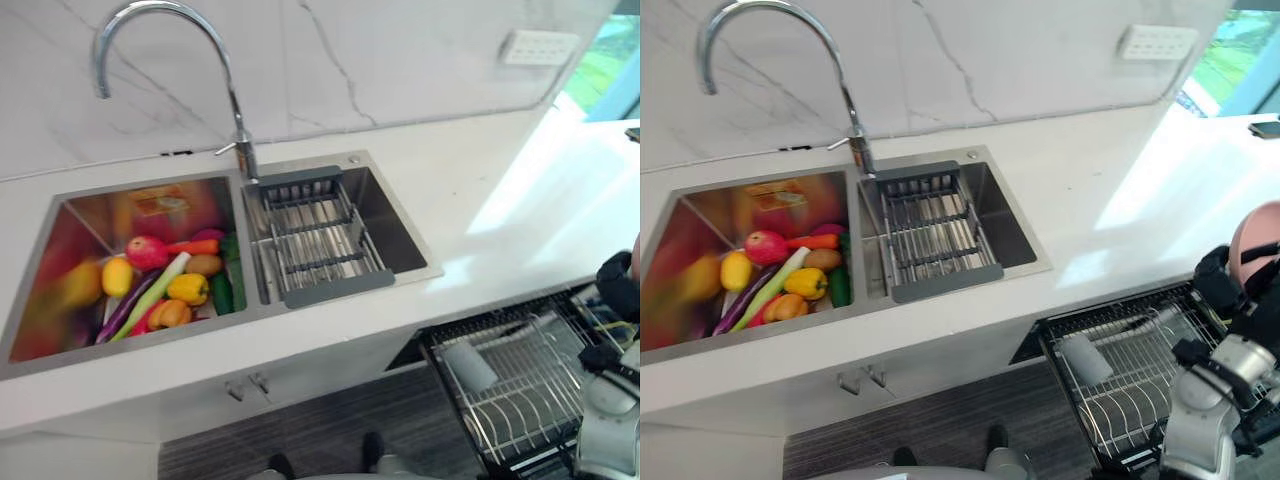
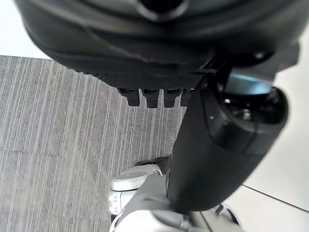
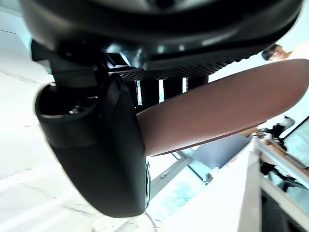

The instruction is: Walk over to the sink, pick up the cup, carry it to the dishwasher, place the cup inside the dishwasher, then close the dishwasher door

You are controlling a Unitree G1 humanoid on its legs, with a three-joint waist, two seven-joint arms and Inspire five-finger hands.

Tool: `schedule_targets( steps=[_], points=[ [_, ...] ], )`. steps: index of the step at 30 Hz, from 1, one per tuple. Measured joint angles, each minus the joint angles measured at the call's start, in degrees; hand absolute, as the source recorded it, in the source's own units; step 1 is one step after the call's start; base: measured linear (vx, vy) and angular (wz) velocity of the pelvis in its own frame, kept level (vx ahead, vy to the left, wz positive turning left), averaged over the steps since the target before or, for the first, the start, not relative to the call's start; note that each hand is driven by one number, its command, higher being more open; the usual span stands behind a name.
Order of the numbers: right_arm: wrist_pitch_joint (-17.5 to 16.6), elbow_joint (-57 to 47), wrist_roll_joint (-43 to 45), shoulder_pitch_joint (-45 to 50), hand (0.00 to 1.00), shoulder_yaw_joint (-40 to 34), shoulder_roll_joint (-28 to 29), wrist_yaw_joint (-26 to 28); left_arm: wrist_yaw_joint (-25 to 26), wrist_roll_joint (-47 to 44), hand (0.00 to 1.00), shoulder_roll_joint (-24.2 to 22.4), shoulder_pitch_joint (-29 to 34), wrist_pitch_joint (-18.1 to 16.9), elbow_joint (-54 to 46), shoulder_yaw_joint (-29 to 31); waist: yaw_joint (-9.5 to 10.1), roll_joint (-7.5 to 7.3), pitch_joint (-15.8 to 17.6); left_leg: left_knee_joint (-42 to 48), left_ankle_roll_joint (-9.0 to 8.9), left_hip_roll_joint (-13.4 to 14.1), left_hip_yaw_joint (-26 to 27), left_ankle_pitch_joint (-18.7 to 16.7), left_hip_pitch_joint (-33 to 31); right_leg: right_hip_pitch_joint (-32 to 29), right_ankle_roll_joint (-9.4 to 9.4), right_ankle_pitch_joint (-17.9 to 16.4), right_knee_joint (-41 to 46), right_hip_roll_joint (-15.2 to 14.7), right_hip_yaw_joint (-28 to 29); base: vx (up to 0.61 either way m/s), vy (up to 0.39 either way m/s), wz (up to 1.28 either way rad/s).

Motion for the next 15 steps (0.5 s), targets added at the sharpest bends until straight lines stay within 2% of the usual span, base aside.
schedule_targets(
  steps=[3,5,8,9,12,15],
  points=[
    [-0.7,7.3,0.1,0.4,0.0,3.4,0.5,-0.2,0.1,-0.1,1.0,1.0,-0.2,0.5,-0.2,1.1,-0.19,-1.33,-0.2,1.3,-0.39,0.5,-1.1,-0.1,-1.5,0.0,-0.21,-0.1,-0.9,-0.1,-1.3,0.03,-0.03,0.18],
    [-0.7,10.1,0.1,0.4,0.0,6.7,0.9,-0.2,0.1,-0.5,1.0,0.8,-0.6,0.1,-0.2,1.1,0.39,-1.33,-0.2,1.7,-0.62,0.6,-1.6,0.0,-2.0,0.4,-0.08,0.8,-2.6,0.1,-2.0,0.03,-0.013,0.14],
    [-0.6,11.4,0.6,0.0,0.0,11.1,3.7,-0.2,0.3,-2.4,1.0,0.4,-0.8,-0.6,-0.1,1.1,2.42,-0.78,-0.4,2.9,-0.66,1.0,-1.4,-0.7,-2.5,2.0,0.25,2.9,-6.4,0.8,-2.2,0.05,-0.022,-0.02],
    [-0.6,11.3,0.6,0.0,0.0,11.1,3.8,-0.6,0.3,-2.4,1.0,0.2,-0.6,-0.9,0.1,1.3,2.57,-0.75,-0.4,3.6,-0.59,1.1,-1.3,-1.1,-2.8,2.2,0.16,3.5,-7.0,0.9,-2.1,0.06,-0.03,-0.07],
    [-0.1,11.0,0.7,0.0,0.0,11.0,3.6,-0.6,0.3,-2.4,1.0,-0.1,-0.4,-1.7,0.7,1.5,2.32,-0.31,0.1,4.9,-0.53,1.2,-1.2,-1.9,-3.0,2.8,0.49,4.0,-7.8,1.0,-1.9,0.05,-0.011,-0.05],
    [0.9,11.0,1.0,-0.3,0.0,10.7,3.5,-1.0,0.4,-2.4,1.0,-1.5,-0.8,-3.2,1.3,1.4,1.79,1.18,1.1,5.8,-0.37,1.1,-1.9,-2.5,-3.2,3.5,0.64,4.2,-8.2,0.9,-2.4,0.03,-0.001,0.07]
  ],
)
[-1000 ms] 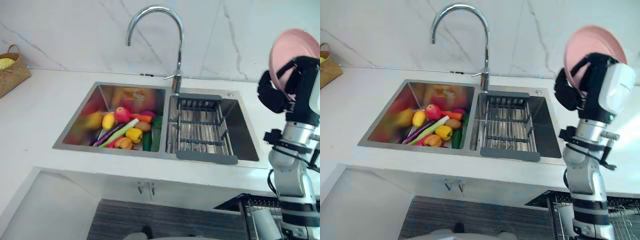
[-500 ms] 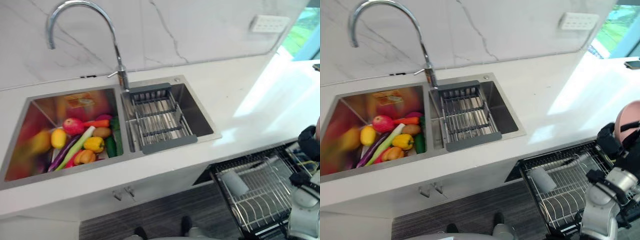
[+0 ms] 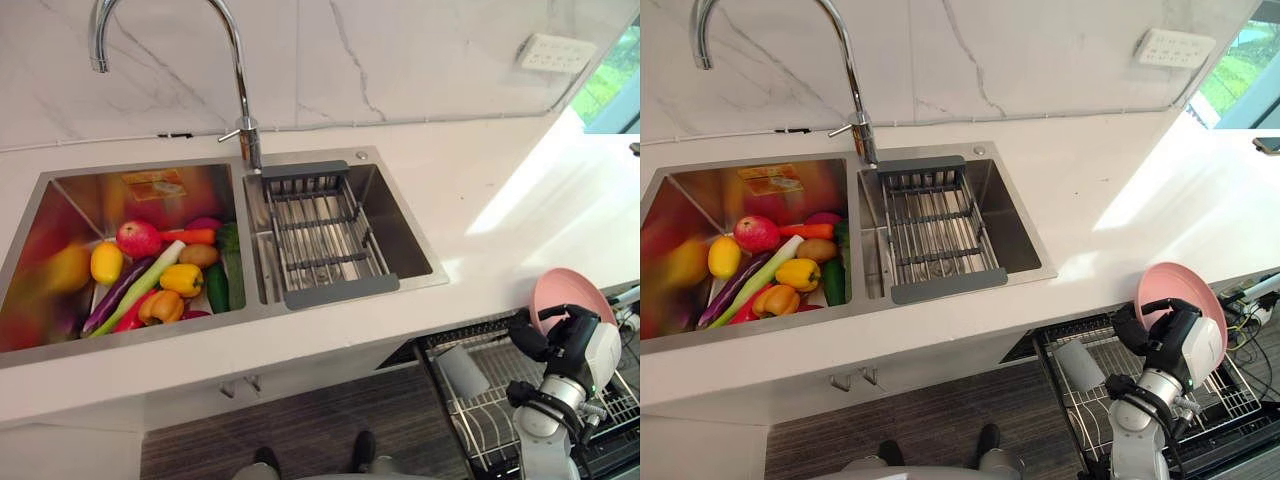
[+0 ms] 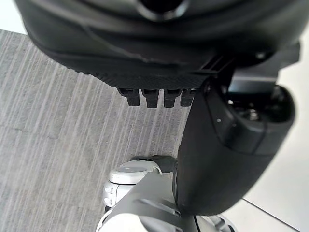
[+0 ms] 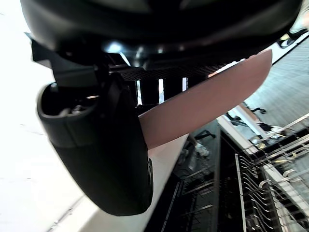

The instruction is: Walk over to the sink, pick up the cup, carry it to the dishwasher, place the cup inside the dishwasher, then close the dishwasher door

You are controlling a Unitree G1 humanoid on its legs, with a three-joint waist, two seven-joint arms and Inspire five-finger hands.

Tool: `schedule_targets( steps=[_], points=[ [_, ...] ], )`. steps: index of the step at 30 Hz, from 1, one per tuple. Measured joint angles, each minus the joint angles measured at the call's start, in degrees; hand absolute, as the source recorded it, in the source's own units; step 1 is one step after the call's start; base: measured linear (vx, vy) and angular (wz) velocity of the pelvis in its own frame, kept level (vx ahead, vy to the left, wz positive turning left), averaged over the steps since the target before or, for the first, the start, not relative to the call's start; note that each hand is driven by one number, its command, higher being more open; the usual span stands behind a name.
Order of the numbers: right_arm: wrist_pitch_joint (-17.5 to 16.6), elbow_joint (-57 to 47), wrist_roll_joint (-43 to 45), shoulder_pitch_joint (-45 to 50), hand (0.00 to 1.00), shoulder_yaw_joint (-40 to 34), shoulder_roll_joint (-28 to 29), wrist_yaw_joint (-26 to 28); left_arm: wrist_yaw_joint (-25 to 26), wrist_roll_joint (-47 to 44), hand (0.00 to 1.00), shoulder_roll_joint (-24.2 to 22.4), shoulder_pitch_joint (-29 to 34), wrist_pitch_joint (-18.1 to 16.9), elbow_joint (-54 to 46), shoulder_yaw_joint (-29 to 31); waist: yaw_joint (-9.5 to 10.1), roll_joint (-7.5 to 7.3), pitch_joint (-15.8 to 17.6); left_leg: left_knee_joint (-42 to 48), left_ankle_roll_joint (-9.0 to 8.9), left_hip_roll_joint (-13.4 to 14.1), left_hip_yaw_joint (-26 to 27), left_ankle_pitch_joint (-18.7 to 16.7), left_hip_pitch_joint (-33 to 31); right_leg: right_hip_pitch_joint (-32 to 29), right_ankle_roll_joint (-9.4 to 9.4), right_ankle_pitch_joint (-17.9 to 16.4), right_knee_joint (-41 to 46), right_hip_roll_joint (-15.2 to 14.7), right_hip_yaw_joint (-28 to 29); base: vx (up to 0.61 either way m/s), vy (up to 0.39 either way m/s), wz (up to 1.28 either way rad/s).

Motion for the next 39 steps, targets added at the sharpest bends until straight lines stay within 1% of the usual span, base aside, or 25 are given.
schedule_targets(
  steps=[2,5,6,7,8,10,11,13,15,17,19,22,24,25,27,28,29,30,31,33,34,35,36,38,39],
  points=[
    [0.3,0.0,0.0,-1.3,0.0,-1.0,0.0,-1.4,0.3,-0.4,1.0,-0.7,-0.3,-0.4,0.0,-0.6,-0.51,1.43,1.0,0.5,0.05,0.0,-1.0,0.0,-1.1,0.0,0.11,0.1,-0.5,-0.1,-1.0,0.0,-0.003,0.21],
    [0.5,-0.1,0.0,-2.1,0.0,-2.6,-0.3,-3.3,0.4,-1.0,1.0,-1.6,-1.2,-0.4,-0.1,-1.0,-0.63,2.94,2.3,1.7,0.2,0.0,-2.1,-0.1,-2.4,-0.1,0.09,0.4,-0.9,-0.2,-2.0,-0.02,-0.006,0.2],
    [0.7,-0.2,0.0,-2.4,0.0,-3.2,-0.5,-4.6,0.4,-1.0,1.0,-1.8,-1.6,-0.4,-0.1,-1.0,-0.78,3.87,2.9,1.9,0.2,0.0,-2.7,-0.1,-3.0,-0.3,0.14,0.5,-1.0,-0.3,-2.4,-0.06,-0.001,0.17],
    [1.5,-0.2,0.1,-3.7,0.0,-3.9,-0.8,-6.1,0.4,-1.0,1.0,-2.4,-1.9,-0.5,-0.2,-1.0,-0.9,4.76,3.5,2.1,0.2,0.0,-3.0,-0.1,-3.5,-0.5,0.19,0.5,-1.0,-0.4,-2.6,-0.06,0.002,0.14],
    [2.1,-0.1,0.2,-4.4,0.0,-4.4,-1.1,-6.9,0.4,-1.0,1.0,-2.6,-2.0,-0.4,-0.2,-1.0,-0.94,5.25,3.8,2.2,0.18,0.0,-3.1,-0.1,-3.7,-0.6,0.21,0.5,-1.0,-0.5,-2.7,-0.07,0.015,0.1],
    [4.6,0.9,1.4,-6.8,0.0,-6.6,-2.7,-11.4,-0.3,-1.0,1.0,-3.2,-2.6,-0.4,-0.3,-1.1,-1.01,6.8,4.9,2.2,-0.1,-0.1,-3.3,-0.3,-4.3,-0.9,0.0,0.5,-1.6,-0.6,-2.9,-0.06,0.013,0.06],
    [5.4,2.0,2.7,-8.1,0.0,-8.2,-3.1,-13.3,-0.7,-1.1,1.0,-3.4,-2.7,-0.4,-0.3,-1.1,-0.99,7.39,5.2,2.2,-0.17,0.0,-3.3,-0.2,-4.8,-1.3,-0.14,0.6,-1.7,-0.5,-2.9,-0.04,0.0,0.0],
    [6.7,3.8,4.4,-9.0,0.0,-10.5,-3.3,-15.5,-0.8,-1.2,1.0,-4.0,-2.7,-0.3,-0.3,-1.1,-0.83,8.08,5.5,2.2,-0.21,0.0,-3.2,-0.2,-4.9,-1.4,-0.2,0.8,-1.9,-0.4,-2.4,0.01,-0.004,-0.02],
    [7.8,5.2,7.4,-8.9,0.0,-12.4,-3.1,-17.0,-0.8,-1.2,1.0,-4.2,-2.7,-0.1,-0.3,-1.0,-0.79,8.42,5.6,2.3,-0.12,0.1,-3.1,-0.1,-4.8,-1.5,-0.37,1.2,-1.9,-0.2,-1.9,0.04,-0.011,-0.16],
    [8.0,5.8,8.5,-8.8,0.0,-13.5,-2.9,-17.7,-1.0,-1.2,1.0,-4.3,-2.7,0.5,-0.3,-0.9,-0.77,8.62,5.6,3.0,-0.17,0.1,-4.0,-0.4,-4.6,-2.3,-0.25,1.5,-1.9,0.2,0.4,0.06,-0.029,-0.52],
    [7.9,5.6,8.6,-8.9,0.0,-14.3,-2.8,-17.9,-1.0,-1.3,1.0,-4.3,-3.0,0.8,-0.3,-0.6,-0.8,8.84,5.8,3.6,-0.65,0.1,-5.2,-1.2,-4.1,-2.9,-0.27,1.9,-1.9,0.5,3.0,0.07,-0.035,-0.7],
    [7.1,5.5,8.5,-8.9,0.0,-15.3,-2.9,-17.4,-0.8,-1.4,1.0,-4.3,-3.7,0.8,-0.3,-0.7,-1.09,9.16,6.8,5.9,-0.87,0.1,-7.0,-3.2,-3.7,-3.5,-0.14,2.3,-1.8,0.9,6.6,0.03,-0.012,-0.62],
    [6.5,5.5,7.9,-8.9,0.0,-15.3,-2.9,-16.1,-0.7,-1.7,1.0,-4.4,-3.7,0.3,-0.4,-0.8,-1.09,9.25,7.9,8.0,-1.09,0.1,-8.5,-4.5,-3.7,-3.9,-0.04,2.5,-1.8,1.0,8.9,-0.02,0.001,-0.61],
    [6.2,5.5,7.5,-9.1,0.0,-15.0,-3.2,-14.9,-0.7,-2.3,1.0,-4.6,-3.7,0.2,-0.5,-0.9,-0.87,9.23,8.6,9.0,-1.28,-0.1,-10.3,-5.4,-3.7,-4.5,0.11,2.4,-1.8,1.0,10.5,-0.04,0.003,-0.74],
    [6.2,5.6,7.2,-9.9,0.0,-13.3,-4.5,-12.5,-0.7,-3.4,1.0,-5.0,-3.7,0.2,-0.6,-1.0,-0.72,9.67,9.6,10.2,-1.36,-0.4,-12.4,-7.1,-3.8,-5.5,0.37,3.1,-1.9,1.2,12.9,-0.06,0.021,-0.68],
    [6.2,6.3,6.7,-10.6,0.0,-11.9,-5.5,-11.1,-0.7,-3.8,1.0,-5.1,-3.9,0.1,-0.8,-1.1,-0.72,9.57,10.4,10.5,-0.87,-0.7,-12.9,-8.0,-3.9,-6.1,0.66,3.6,-1.9,1.2,14.0,-0.08,0.05,-0.39],
    [6.2,6.8,6.7,-11.2,0.0,-11.2,-6.1,-10.3,-0.7,-4.1,1.0,-5.0,-4.0,0.1,-1.0,-1.1,-0.71,9.78,10.7,10.7,-0.81,-0.8,-12.8,-8.2,-4.0,-6.3,0.68,3.9,-1.9,1.0,14.5,-0.09,0.054,-0.36],
    [6.2,8.4,6.7,-12.4,0.0,-9.4,-7.7,-9.0,-0.7,-4.5,1.0,-5.1,-4.1,0.1,-1.7,-1.2,-0.69,9.35,11.8,11.5,-0.85,-1.2,-12.6,-9.1,-4.7,-7.0,0.86,4.3,-1.9,0.7,14.9,-0.13,0.072,-0.22],
    [6.2,10.5,6.7,-13.8,0.0,-7.2,-9.6,-8.1,-0.7,-5.2,1.0,-5.0,-4.4,0.1,-1.9,-1.3,-0.61,9.84,12.2,12.6,-0.82,-1.3,-12.4,-9.8,-5.7,-7.7,0.83,5.0,-1.9,0.4,15.2,-0.12,0.057,-0.16],
    [5.9,13.2,6.5,-16.0,0.0,-4.6,-12.5,-7.3,-0.6,-6.5,1.0,-4.6,-5.1,0.2,-2.0,-2.2,-0.58,9.8,13.7,13.8,-0.67,-1.5,-12.4,-10.1,-7.2,-8.6,0.79,5.5,-1.9,0.1,15.2,-0.1,0.035,-0.01],
    [5.2,14.5,6.5,-17.9,0.0,-4.0,-14.2,-6.7,-0.6,-6.6,1.0,-4.4,-5.6,0.2,-2.0,-2.6,-0.56,9.74,14.9,14.4,-0.66,-1.5,-12.6,-10.1,-8.0,-9.1,0.81,5.7,-1.8,0.0,15.1,-0.07,0.005,0.05],
    [5.0,15.3,6.7,-19.0,0.0,-3.6,-15.1,-6.2,-0.6,-6.6,1.0,-4.3,-5.9,0.2,-2.0,-2.8,-0.55,9.73,15.3,14.7,-0.64,-1.5,-12.7,-10.1,-8.4,-9.5,0.81,5.8,-1.8,0.0,15.1,-0.04,-0.017,0.06],
    [4.5,17.5,6.9,-21.3,0.0,-2.5,-16.9,-5.2,-0.5,-6.9,1.0,-4.0,-6.3,0.3,-2.0,-3.3,-0.54,9.79,16.0,15.0,-0.22,-1.5,-12.8,-9.8,-9.3,-10.2,0.53,6.3,-1.8,0.1,15.0,-0.02,-0.028,0.04],
    [4.1,20.5,7.2,-24.6,0.0,-0.7,-18.6,-4.2,-0.5,-8.3,1.0,-4.1,-6.4,0.4,-2.0,-3.5,-0.42,10.19,16.4,15.4,-0.09,-1.6,-13.3,-9.5,-10.6,-11.4,0.79,7.0,-1.8,0.2,14.9,0.0,-0.035,0.01],
    [3.9,21.8,7.6,-26.5,0.0,0.3,-19.4,-3.6,-0.5,-9.0,1.0,-4.2,-6.4,0.5,-2.0,-3.8,-0.38,10.63,16.7,15.3,-0.02,-1.8,-14.2,-9.4,-11.2,-11.9,0.84,7.2,-1.8,0.4,14.9,0.03,-0.04,-0.01]
  ],
)
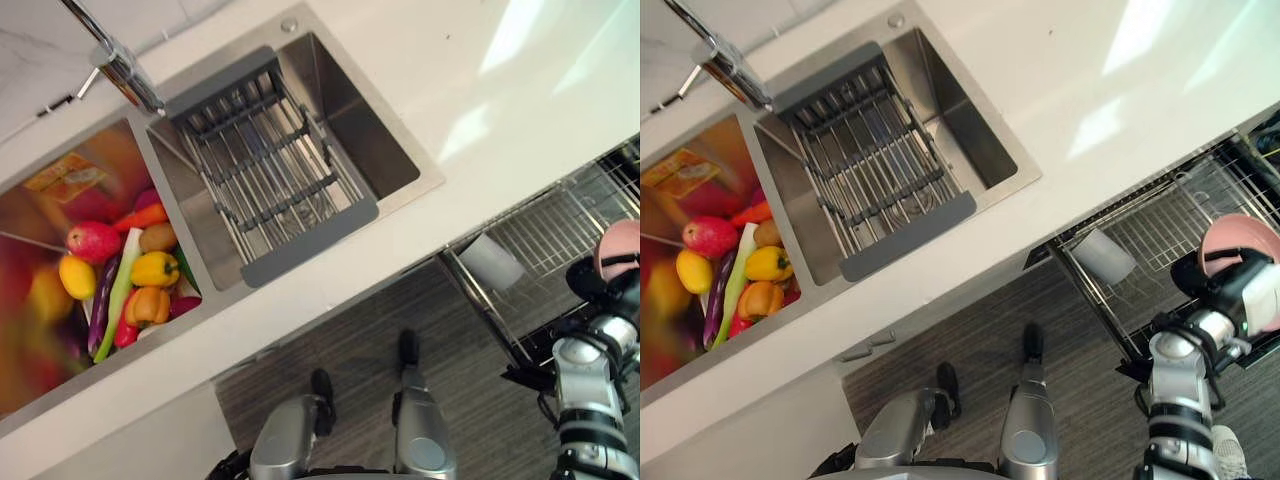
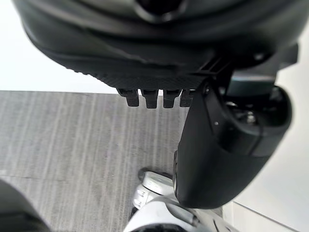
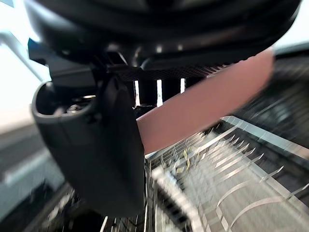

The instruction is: Walk over to the sink, pick up the cup, carry it to the dishwasher, place the cup inside the dishwasher, then close the dishwasher door

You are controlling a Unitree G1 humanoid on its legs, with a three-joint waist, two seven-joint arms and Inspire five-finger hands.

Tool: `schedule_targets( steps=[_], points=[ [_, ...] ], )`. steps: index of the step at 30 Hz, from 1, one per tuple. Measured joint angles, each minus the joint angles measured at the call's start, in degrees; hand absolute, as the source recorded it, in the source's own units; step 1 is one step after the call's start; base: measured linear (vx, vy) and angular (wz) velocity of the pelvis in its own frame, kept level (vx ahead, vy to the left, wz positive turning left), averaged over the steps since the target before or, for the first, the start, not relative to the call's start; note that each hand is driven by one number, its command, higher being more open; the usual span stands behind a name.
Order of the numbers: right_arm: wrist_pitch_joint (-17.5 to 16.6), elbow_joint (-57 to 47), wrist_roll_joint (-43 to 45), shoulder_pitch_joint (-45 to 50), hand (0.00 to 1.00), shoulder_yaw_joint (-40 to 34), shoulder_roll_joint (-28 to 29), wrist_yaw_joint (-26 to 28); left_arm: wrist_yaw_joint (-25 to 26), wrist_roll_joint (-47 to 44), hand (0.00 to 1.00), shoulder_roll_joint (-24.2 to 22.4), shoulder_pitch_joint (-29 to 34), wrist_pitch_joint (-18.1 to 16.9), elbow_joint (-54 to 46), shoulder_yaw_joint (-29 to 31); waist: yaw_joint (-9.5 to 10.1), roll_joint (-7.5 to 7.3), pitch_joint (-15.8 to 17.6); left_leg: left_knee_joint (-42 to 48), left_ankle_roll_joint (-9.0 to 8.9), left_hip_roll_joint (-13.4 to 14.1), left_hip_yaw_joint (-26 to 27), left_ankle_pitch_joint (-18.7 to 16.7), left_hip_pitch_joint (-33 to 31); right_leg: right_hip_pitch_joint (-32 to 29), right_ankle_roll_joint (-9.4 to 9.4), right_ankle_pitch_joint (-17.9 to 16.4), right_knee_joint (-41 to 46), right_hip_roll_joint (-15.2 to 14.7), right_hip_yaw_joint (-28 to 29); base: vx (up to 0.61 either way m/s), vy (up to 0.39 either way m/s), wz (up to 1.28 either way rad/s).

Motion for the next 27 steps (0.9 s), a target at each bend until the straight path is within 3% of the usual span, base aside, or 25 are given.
schedule_targets(
  steps=[4,10,18,19,27],
  points=[
    [-0.5,2.4,0.2,-2.9,0.0,4.1,-3.8,1.3,-0.2,-1.7,1.0,-0.1,-0.7,0.4,0.1,-1.9,0.03,1.87,0.9,-0.8,0.04,-0.4,-1.9,0.5,-0.5,-0.7,0.1,0.2,0.1,0.0,-0.6,0.03,-0.032,0.03],
    [-0.5,4.1,0.2,-4.7,0.0,6.7,-6.6,3.9,-0.4,-2.2,1.0,0.5,-2.7,0.7,0.0,-2.3,-0.04,2.13,1.1,-2.4,0.0,-1.1,-3.4,2.0,-1.3,-1.4,0.07,0.1,0.2,-0.8,-2.3,-0.01,-0.022,0.15],
    [0.5,10.7,3.0,-9.7,0.0,8.9,-9.3,8.7,-0.2,-3.3,1.0,1.5,-4.0,0.9,0.9,-6.1,0.09,3.64,2.4,-3.9,-0.12,-1.7,-4.6,3.5,-3.5,-3.7,-0.39,-0.1,0.3,-1.7,-3.3,-0.04,-0.011,0.08],
    [0.8,11.5,3.9,-10.7,1.0,8.9,-9.9,9.2,-0.2,-3.4,1.0,1.5,-4.1,0.9,1.2,-6.4,0.06,3.98,2.4,-4.1,-0.15,-1.6,-4.6,3.5,-3.6,-3.9,-0.36,-0.1,0.3,-1.7,-3.3,0.0,0.0,0.0],
    [2.2,19.6,7.1,-14.3,1.0,8.4,-13.0,6.1,-0.2,-4.3,1.0,1.4,-5.1,0.4,2.3,-8.5,0.68,5.59,2.6,-5.7,-0.23,-1.7,-4.9,4.3,-3.8,-4.7,-0.15,0.3,0.3,-1.6,-3.6,0.03,-0.016,0.01]
  ],
)
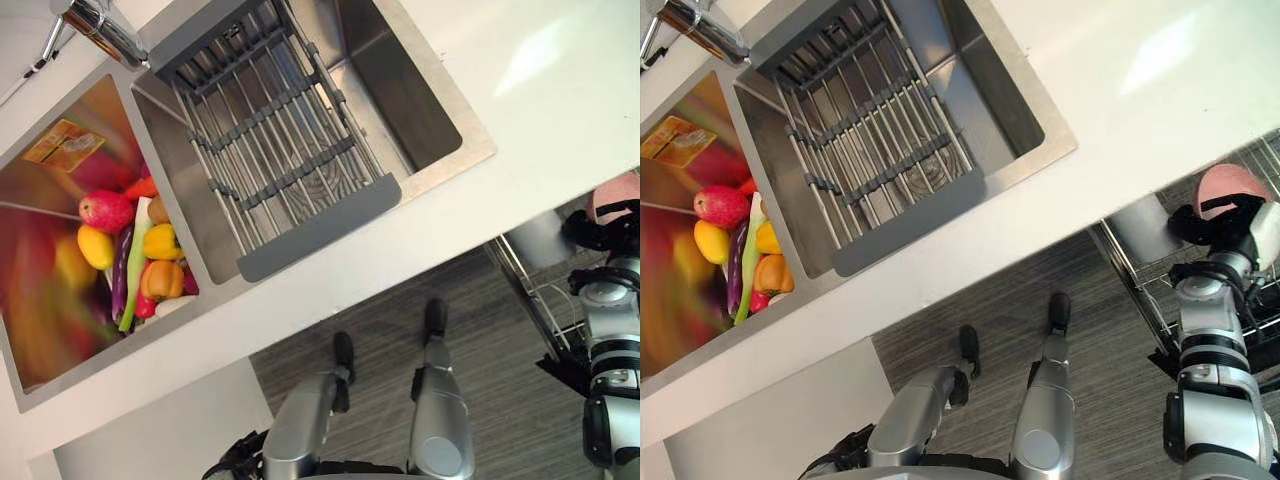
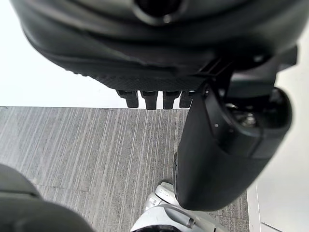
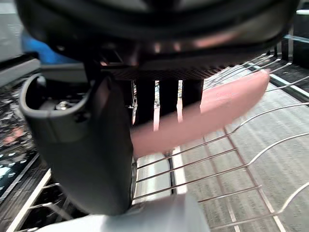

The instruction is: Walk over to the sink, pick up the cup, carry it to the dishwasher, place the cup inside the dishwasher, then close the dishwasher door

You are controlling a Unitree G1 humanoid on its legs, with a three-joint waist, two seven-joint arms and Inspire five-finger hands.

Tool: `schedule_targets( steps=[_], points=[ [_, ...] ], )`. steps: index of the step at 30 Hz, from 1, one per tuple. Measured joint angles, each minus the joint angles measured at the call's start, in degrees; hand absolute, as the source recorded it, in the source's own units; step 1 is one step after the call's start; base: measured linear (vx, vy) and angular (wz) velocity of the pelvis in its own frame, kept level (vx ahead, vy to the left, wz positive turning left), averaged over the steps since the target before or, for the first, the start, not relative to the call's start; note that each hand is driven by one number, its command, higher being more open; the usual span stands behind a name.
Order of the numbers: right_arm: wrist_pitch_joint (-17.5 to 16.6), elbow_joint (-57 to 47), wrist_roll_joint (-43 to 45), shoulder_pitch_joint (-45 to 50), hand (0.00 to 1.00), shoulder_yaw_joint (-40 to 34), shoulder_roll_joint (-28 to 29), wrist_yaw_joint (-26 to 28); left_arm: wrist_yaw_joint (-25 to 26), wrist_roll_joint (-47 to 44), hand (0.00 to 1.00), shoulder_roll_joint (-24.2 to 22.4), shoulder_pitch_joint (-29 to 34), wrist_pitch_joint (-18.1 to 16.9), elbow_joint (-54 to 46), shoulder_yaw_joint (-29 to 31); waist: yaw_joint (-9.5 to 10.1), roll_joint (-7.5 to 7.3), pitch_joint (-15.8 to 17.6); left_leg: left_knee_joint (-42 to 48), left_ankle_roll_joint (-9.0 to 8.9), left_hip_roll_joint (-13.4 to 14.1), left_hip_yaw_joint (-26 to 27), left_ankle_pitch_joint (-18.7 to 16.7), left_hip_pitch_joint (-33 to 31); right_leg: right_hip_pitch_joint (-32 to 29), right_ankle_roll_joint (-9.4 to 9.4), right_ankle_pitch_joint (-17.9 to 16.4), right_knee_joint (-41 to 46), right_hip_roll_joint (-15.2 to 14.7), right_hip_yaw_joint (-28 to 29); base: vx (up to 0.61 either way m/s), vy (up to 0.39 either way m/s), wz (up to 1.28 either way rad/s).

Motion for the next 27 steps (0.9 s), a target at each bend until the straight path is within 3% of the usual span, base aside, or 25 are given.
schedule_targets(
  steps=[6,10,15,17,19,20,22,27],
  points=[
    [0.9,1.4,2.2,2.0,1.0,-1.1,0.3,-1.5,0.0,-0.3,1.0,-0.1,0.0,-0.1,-0.1,0.0,0.06,0.17,0.0,0.0,0.05,-0.2,0.0,0.0,0.4,0.0,0.0,0.0,0.9,-0.1,0.0,0.01,-0.003,0.0],
    [-0.9,0.0,5.2,4.8,1.0,-5.6,1.0,-2.9,0.0,-1.3,1.0,-0.1,0.0,-0.6,-0.3,0.1,-0.06,-0.53,0.5,0.0,0.11,-0.3,-0.1,0.1,1.4,0.7,-0.05,-0.7,1.8,-0.4,-0.1,-0.02,-0.009,0.01],
    [-3.8,-11.9,9.1,12.2,1.0,-11.2,6.8,-2.7,0.0,-1.2,1.0,-0.3,0.0,-0.8,-0.5,1.4,-1.47,-1.06,0.6,-0.1,-0.5,0.1,-0.8,-0.4,4.9,4.8,-0.02,-2.3,1.4,-0.2,-1.1,-0.03,-0.017,0.05],
    [-4.8,-17.5,10.6,15.1,1.0,-11.8,9.8,-2.4,0.0,-1.1,1.0,-0.6,0.1,-0.9,-0.5,3.0,-1.8,-2.03,0.4,-0.1,-0.83,0.5,-0.8,-0.9,6.1,6.4,-0.03,-2.3,0.6,0.2,-1.3,0.0,-0.012,-0.02],
    [-5.6,-24.2,11.6,18.4,1.0,-11.9,14.4,-1.1,0.0,-0.1,1.0,-0.5,0.8,-1.2,-0.4,5.6,-2.39,-4.32,-0.7,0.0,-1.23,1.4,-0.7,-1.4,7.2,8.0,-0.15,-2.3,-0.3,1.1,-1.5,0.03,-0.051,-0.05],
    [-5.9,-25.8,12.4,19.2,1.0,-12.0,15.3,-0.8,-0.1,0.1,1.0,-0.5,0.9,-1.3,-0.4,6.2,-2.42,-4.41,-1.1,0.1,-1.31,1.7,-0.6,-1.5,7.8,8.6,-0.24,-2.3,-0.4,1.4,-1.5,0.05,-0.057,-0.06],
    [-6.4,-30.9,15.1,21.9,1.0,-12.4,18.9,0.6,-0.1,1.3,1.0,-0.2,1.3,-1.4,-0.4,8.9,-2.43,-6.94,-2.5,0.1,-1.43,2.8,-0.3,-1.7,9.3,10.0,-0.56,-2.2,-0.5,2.5,-1.5,0.06,-0.054,-0.08],
    [-7.2,-38.6,18.0,24.6,1.0,-18.1,20.3,3.7,-0.1,3.5,1.0,-0.2,1.9,-0.4,-0.4,13.2,-2.6,-8.88,-6.2,-0.4,-2.22,4.5,0.6,-2.4,12.9,13.5,-1.09,-2.6,-1.3,4.2,-1.5,0.08,-0.048,-0.07]
  ],
)
